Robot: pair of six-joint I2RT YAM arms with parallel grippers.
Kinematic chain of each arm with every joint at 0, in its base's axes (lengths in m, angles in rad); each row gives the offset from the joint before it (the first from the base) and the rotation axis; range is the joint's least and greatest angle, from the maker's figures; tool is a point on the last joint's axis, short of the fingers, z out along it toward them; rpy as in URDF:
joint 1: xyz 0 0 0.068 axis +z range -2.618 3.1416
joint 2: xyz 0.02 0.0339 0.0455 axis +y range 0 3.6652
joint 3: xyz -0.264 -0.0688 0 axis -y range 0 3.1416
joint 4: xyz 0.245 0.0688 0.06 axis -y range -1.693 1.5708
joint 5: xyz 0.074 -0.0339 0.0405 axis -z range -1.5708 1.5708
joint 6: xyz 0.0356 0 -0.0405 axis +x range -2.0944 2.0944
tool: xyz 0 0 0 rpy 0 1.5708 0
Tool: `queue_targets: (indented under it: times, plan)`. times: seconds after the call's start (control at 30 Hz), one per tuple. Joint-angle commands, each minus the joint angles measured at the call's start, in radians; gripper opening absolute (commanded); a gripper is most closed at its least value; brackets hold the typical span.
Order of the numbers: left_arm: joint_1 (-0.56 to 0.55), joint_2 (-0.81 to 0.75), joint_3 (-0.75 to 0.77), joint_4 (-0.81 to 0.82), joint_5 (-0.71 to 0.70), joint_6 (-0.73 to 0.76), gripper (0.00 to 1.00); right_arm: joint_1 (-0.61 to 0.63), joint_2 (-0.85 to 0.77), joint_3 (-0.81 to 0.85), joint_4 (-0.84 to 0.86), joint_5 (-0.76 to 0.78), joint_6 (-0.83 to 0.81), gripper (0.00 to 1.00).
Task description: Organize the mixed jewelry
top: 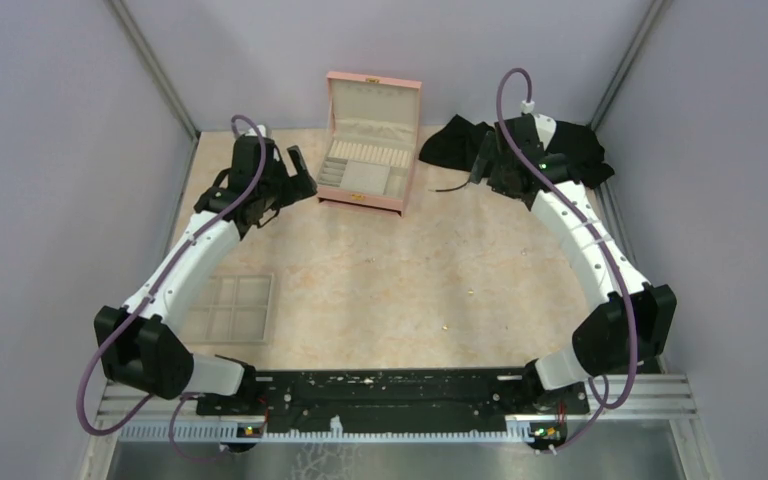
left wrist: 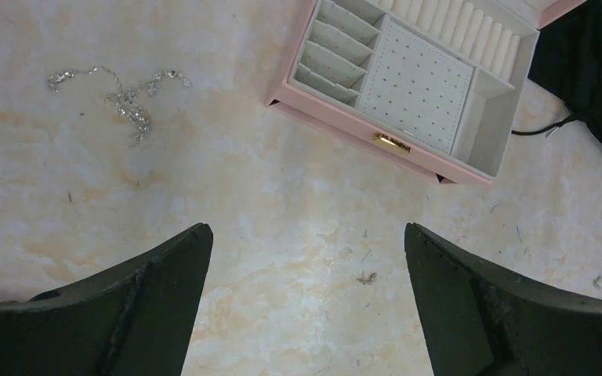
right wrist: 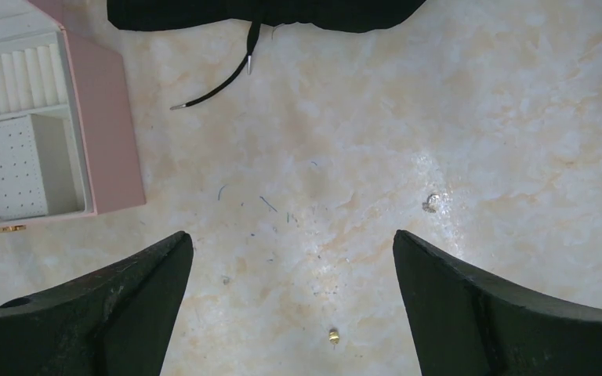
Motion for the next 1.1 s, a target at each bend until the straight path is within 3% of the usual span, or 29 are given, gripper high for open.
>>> queue_targets:
  times: [0.0, 0.4, 0.5, 0.57, 0.67, 1.07]
  plan:
    - [-0.002, -0.007, -0.014, 0.017, -0.061, -0.043, 0.98, -0.003, 0.004, -0.003, 0.019, 0.006, 0.025, 0.98]
    - [-0.001, -0.06, -0.101, 0.07, -0.15, 0.01, 0.98, 0.001, 0.064, -0.037, 0.128, -0.17, 0.031, 0.98]
    - [-0.001, -0.033, -0.089, 0.015, -0.097, 0.02, 0.98, 0.027, 0.094, -0.037, 0.208, -0.23, 0.011, 0.95]
    - [-0.001, 0.01, -0.051, -0.058, 0.03, 0.058, 0.98, 0.065, 0.153, 0.018, 0.201, -0.216, 0.0, 0.95]
    - [-0.002, 0.062, -0.007, -0.155, 0.107, 0.04, 0.98, 0.122, 0.284, 0.153, 0.155, -0.214, -0.009, 0.94]
    - [0.001, 0.03, -0.046, -0.131, 0.072, 0.009, 0.98, 0.177, 0.722, 0.584, 0.076, -0.269, 0.056, 0.85]
